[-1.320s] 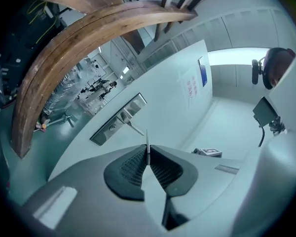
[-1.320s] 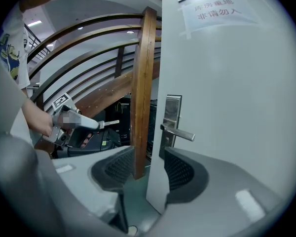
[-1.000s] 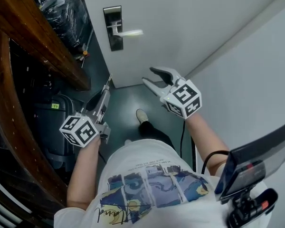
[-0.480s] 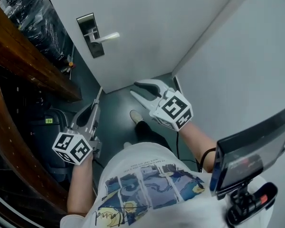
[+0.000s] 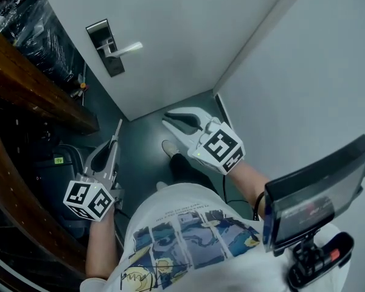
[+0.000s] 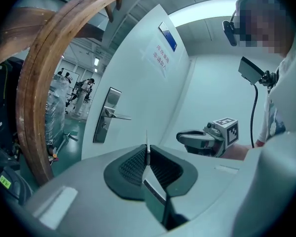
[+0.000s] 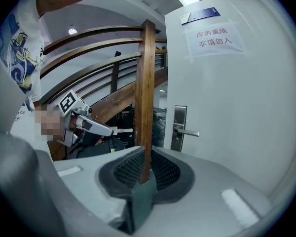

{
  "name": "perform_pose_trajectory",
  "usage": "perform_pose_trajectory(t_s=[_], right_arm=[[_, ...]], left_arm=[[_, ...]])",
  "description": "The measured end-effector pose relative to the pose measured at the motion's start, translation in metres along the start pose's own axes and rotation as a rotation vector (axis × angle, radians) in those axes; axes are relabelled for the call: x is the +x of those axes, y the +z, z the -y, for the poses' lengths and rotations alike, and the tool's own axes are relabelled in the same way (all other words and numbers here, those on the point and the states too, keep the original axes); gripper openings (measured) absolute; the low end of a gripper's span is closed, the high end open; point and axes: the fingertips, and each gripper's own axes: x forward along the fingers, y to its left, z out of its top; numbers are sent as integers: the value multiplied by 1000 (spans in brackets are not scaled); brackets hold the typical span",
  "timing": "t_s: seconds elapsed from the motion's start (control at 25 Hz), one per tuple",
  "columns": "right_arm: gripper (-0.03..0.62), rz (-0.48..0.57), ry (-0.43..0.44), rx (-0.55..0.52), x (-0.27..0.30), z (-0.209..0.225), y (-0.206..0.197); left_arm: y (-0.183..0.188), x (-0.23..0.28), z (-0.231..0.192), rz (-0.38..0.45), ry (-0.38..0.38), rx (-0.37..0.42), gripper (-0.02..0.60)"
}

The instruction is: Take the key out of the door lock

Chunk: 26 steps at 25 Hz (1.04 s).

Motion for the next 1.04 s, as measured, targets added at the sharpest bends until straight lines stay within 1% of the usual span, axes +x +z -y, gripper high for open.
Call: perform_pose_trajectory(t_s=[0.24,1.04], right_arm=[[21,8,-5,-13,-2,-4,5],[3,17,3,-24,-5,-6,5]], left_arm=[[-1,1,5,-1,-8,3,21],[-5,2,10,-8,-2,13,21]])
